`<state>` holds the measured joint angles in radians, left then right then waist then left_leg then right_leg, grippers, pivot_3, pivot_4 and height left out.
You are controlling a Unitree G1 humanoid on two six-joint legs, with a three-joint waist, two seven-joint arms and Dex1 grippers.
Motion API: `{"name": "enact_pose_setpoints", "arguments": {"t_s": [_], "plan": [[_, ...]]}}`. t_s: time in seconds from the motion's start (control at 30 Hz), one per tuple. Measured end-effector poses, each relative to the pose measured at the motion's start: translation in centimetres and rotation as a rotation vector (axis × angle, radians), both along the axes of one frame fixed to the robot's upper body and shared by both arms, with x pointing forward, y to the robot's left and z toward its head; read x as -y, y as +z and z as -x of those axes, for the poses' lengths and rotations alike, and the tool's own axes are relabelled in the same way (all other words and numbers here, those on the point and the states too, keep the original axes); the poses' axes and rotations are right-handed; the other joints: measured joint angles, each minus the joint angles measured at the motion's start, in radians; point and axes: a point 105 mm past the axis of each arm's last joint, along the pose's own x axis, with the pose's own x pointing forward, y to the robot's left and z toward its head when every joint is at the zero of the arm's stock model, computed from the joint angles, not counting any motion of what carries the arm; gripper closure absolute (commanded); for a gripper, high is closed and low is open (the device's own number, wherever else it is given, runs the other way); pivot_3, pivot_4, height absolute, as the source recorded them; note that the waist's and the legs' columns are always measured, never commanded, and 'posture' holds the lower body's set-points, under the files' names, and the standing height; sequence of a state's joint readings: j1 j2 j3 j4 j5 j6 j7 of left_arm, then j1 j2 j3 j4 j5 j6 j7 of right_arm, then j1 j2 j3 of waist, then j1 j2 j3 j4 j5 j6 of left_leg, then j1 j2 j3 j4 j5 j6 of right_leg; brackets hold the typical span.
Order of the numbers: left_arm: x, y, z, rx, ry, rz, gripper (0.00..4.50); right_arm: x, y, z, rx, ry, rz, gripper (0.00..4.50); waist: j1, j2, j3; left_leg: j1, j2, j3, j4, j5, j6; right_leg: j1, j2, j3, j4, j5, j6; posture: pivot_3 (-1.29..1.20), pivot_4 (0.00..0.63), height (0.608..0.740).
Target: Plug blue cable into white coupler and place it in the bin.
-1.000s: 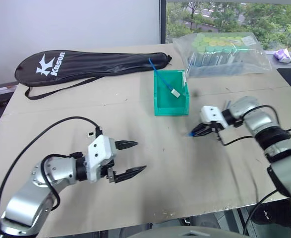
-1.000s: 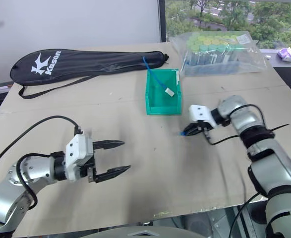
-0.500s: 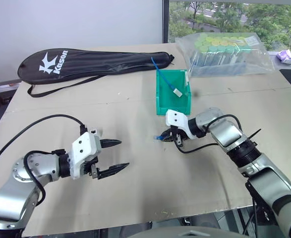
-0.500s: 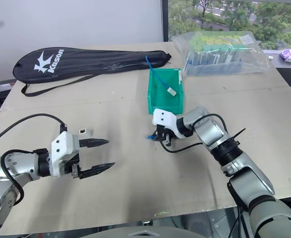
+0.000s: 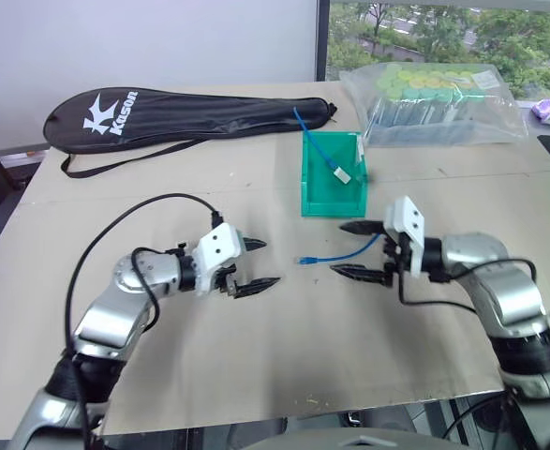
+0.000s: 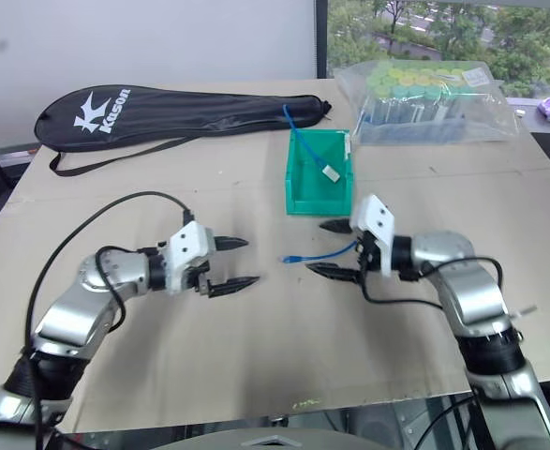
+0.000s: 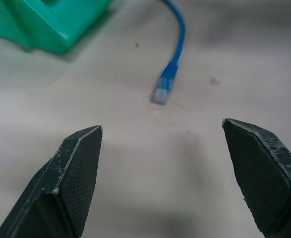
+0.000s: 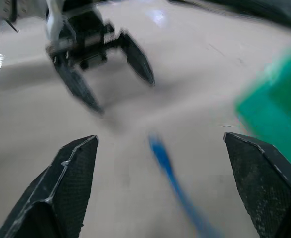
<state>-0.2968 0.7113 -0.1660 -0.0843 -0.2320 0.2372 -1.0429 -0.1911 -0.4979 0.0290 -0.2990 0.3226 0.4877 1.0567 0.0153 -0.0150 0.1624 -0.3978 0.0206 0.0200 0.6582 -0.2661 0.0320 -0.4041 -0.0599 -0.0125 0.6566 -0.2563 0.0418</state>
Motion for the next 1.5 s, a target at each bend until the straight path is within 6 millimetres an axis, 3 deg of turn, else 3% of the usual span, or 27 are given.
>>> {"name": "enact_pose_setpoints", "arguments": {"t_s": [0.1, 0.33, 0.43, 0.53, 0.63, 0.67, 0.8, 0.93, 1.07, 1.33, 1.5], "plan": [[1.1, -0.9, -1.1, -0.005, -0.046, -0.039, 0.52, 2.3, -1.3, 1.4, -0.009, -0.112, -0.067, 0.53, -0.008, 0.000, 0.000, 0.000, 0.002, 0.001, 0.004, 0.000, 0.000, 0.000, 0.004, 0.003, 0.001, 0.000, 0.000, 0.00, 0.150, 0.740], [2.2, -1.4, -2.2, -0.022, -0.154, -0.096, 0.52, 3.8, -3.1, 4.0, -0.031, -0.205, -0.040, 0.53, -0.024, 0.000, 0.000, 0.001, 0.003, 0.000, 0.010, 0.000, 0.000, 0.001, 0.007, 0.004, 0.006, 0.000, 0.000, 0.00, 0.150, 0.740], [2.3, -1.5, -2.3, -0.038, -0.186, -0.115, 1.42, 3.8, -2.9, 4.2, -0.009, -0.232, -0.037, 0.48, -0.024, -0.001, 0.000, 0.001, 0.003, 0.000, 0.011, 0.000, 0.000, 0.002, 0.007, 0.004, 0.005, 0.000, 0.000, 0.00, 0.150, 0.740], [2.4, -1.3, -2.6, -0.051, -0.184, -0.123, 2.68, 3.7, -2.7, 4.2, 0.007, -0.243, -0.031, 0.48, -0.023, -0.001, -0.001, 0.001, 0.002, 0.000, 0.011, 0.000, 0.000, 0.002, 0.006, 0.004, 0.005, 0.000, 0.000, 0.00, 0.150, 0.740], [2.4, -1.2, -2.6, -0.065, -0.186, -0.124, 4.26, 3.8, -2.6, 4.2, 0.013, -0.254, -0.023, 0.48, -0.023, -0.001, -0.001, 0.001, 0.002, 0.000, 0.011, 0.000, 0.000, 0.002, 0.006, 0.005, 0.005, 0.000, 0.001, 0.00, 0.150, 0.740], [2.4, -1.2, -2.6, -0.067, -0.187, -0.122, 4.47, 3.8, -2.6, 4.2, 0.014, -0.254, -0.022, 0.48, -0.023, -0.001, -0.001, 0.001, 0.002, 0.000, 0.011, 0.000, 0.000, 0.002, 0.006, 0.004, 0.005, 0.000, 0.001, 0.00, 0.150, 0.740], [2.5, -1.2, -2.2, -0.105, -0.191, -0.097, 4.47, 3.0, -2.5, 4.6, -0.022, -0.224, -0.043, 0.48, -0.023, -0.001, -0.001, 0.001, 0.003, -0.001, 0.011, 0.000, 0.000, 0.002, 0.006, 0.004, 0.005, 0.000, 0.001, 0.00, 0.150, 0.740], [4.1, -0.8, -1.0, -0.252, -0.173, 0.096, 4.47, 1.1, -2.0, 4.8, -0.139, -0.209, -0.168, 0.48, -0.024, -0.002, 0.000, 0.000, 0.005, -0.001, 0.011, 0.000, 0.000, 0.002, 0.006, 0.004, 0.005, 0.000, 0.001, 0.00, 0.150, 0.740], [6.7, 3.4, 1.1, -0.386, -0.219, 0.416, 4.47, -1.2, -0.7, 5.3, -0.313, -0.150, -0.353, 0.48, -0.023, -0.002, 0.000, 0.000, 0.006, -0.002, 0.012, 0.000, 0.000, 0.002, 0.005, 0.004, 0.005, 0.000, 0.001, 0.00, 0.150, 0.740], [8.4, 4.8, 3.6, -0.646, -0.213, 0.685, 4.47, -2.4, 4.0, 4.9, -0.391, -0.078, -0.670, 0.48, -0.025, -0.002, 0.000, 0.000, 0.006, -0.003, 0.012, 0.000, 0.000, 0.003, 0.005, 0.003, 0.006, 0.000, 0.001, 0.00, 0.150, 0.740], [8.3, 5.0, 3.8, -0.687, -0.193, 0.737, 4.47, -2.7, 5.0, 4.7, -0.399, -0.068, -0.710, 0.48, -0.026, -0.002, -0.001, 0.000, 0.004, -0.002, 0.012, 0.000, 0.000, 0.003, 0.005, 0.004, 0.006, 0.000, 0.001, 0.00, 0.150, 0.740]]}}
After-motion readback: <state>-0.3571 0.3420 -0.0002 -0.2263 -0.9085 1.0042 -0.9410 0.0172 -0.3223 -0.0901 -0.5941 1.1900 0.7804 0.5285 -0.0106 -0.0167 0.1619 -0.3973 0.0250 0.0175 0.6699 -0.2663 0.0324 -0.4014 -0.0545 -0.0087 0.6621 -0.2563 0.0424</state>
